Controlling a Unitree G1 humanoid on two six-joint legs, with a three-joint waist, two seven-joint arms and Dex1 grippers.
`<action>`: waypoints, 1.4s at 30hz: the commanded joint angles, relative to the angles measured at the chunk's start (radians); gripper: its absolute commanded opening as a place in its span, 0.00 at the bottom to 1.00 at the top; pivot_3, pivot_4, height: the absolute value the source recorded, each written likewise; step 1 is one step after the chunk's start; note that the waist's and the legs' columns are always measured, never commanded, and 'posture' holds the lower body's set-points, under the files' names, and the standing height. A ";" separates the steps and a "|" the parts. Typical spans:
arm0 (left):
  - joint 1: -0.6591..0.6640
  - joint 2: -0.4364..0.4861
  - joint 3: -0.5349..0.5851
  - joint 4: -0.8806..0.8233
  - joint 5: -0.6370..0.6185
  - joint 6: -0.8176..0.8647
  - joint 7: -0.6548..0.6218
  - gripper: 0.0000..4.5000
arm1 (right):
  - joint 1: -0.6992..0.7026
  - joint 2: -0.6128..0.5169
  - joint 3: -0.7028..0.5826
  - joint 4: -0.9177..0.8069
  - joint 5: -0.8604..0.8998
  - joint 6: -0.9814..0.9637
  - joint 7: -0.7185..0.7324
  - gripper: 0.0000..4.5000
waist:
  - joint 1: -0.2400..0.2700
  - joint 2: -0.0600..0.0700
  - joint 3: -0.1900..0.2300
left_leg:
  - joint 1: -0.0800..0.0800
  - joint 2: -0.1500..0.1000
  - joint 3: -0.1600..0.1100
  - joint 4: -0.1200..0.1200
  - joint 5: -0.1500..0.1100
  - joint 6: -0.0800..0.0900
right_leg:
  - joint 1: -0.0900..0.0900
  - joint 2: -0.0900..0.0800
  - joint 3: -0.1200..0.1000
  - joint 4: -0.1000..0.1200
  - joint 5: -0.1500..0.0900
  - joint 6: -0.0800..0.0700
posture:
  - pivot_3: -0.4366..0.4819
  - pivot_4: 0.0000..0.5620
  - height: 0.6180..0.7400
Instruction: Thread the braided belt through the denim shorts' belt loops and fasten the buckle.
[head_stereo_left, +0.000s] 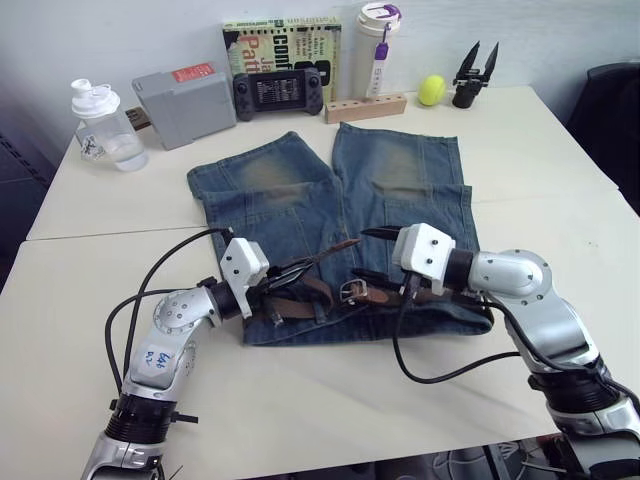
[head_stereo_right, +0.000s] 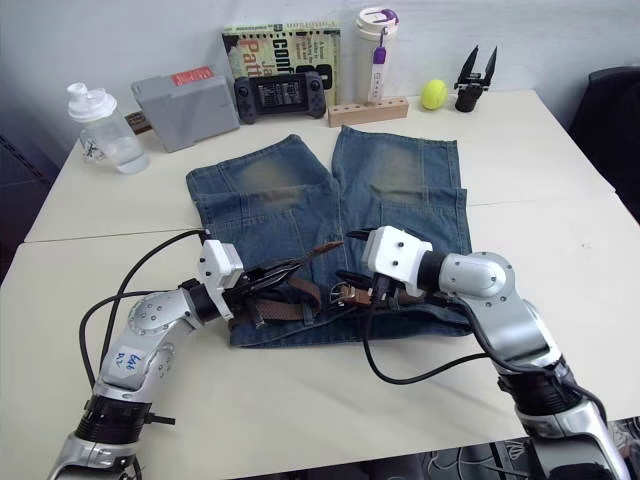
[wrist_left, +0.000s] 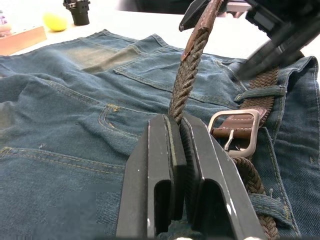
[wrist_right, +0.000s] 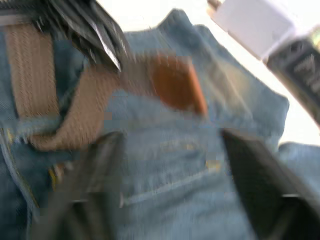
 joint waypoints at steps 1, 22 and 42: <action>0.007 -0.013 0.021 -0.033 -0.008 0.003 0.021 0.00 | 0.108 -0.062 0.012 -0.073 -0.013 0.001 0.039 0.99 | 0.006 0.000 0.000 | 0.000 0.000 0.000 0.000 0.000 0.000 | 0.000 0.000 0.000 0.000 0.000 0.000 | 0.48 0.27 0.84; -0.008 0.004 0.063 -0.087 -0.048 0.084 0.020 0.00 | 0.174 0.017 0.056 -0.032 -0.156 0.060 -0.116 0.43 | 0.000 -0.001 0.000 | 0.002 0.000 0.000 0.001 0.000 0.000 | 0.003 0.000 0.001 0.001 0.000 0.000 | 0.48 0.27 0.84; 0.065 0.121 0.039 -0.181 -0.068 0.135 -0.095 0.00 | 0.089 0.102 -0.047 -0.170 0.051 0.498 -0.171 0.03 | -0.005 -0.001 0.000 | -0.001 0.000 0.000 0.001 0.000 0.000 | -0.001 0.000 0.001 0.001 0.000 0.000 | 0.48 0.27 0.84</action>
